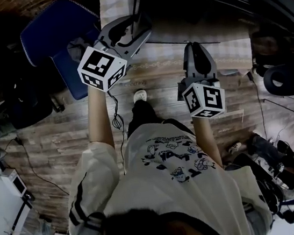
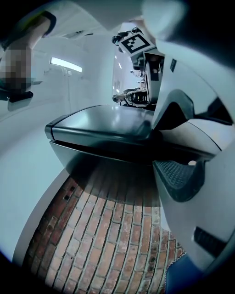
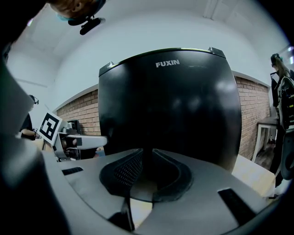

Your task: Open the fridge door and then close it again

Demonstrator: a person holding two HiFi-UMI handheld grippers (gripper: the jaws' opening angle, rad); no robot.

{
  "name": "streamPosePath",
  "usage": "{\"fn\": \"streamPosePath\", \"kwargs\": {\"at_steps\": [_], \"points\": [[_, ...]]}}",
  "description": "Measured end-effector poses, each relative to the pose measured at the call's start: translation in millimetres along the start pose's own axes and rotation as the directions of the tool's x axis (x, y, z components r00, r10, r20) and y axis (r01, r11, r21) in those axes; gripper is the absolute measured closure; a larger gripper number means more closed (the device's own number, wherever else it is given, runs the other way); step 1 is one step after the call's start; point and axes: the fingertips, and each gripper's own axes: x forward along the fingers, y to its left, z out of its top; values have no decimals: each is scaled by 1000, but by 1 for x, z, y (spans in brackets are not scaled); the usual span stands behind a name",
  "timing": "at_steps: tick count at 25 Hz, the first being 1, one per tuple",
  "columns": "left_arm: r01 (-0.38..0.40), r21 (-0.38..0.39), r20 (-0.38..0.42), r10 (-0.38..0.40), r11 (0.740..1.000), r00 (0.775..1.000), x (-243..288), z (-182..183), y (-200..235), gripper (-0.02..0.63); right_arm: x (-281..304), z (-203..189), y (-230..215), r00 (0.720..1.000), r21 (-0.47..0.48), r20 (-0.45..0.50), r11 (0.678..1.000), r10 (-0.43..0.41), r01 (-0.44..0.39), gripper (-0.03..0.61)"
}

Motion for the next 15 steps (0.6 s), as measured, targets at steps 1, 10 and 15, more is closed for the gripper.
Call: {"fn": "streamPosePath", "kwargs": {"at_steps": [1,10,15], "points": [[1,2,0,-1,1000,1000,0,0,0,396,-1,-1,1,1000,0,0,1000,3,-3,506],[-48,30,-4,48,998,999,-2,2,-1,402,-16,-1,3,1000,7,11,1000,1,-1,506],[-95,51,-14,96,994,995,-1,1,-4,402,-25,-3,0,1000,18,17,1000,-7,6,506]]}}
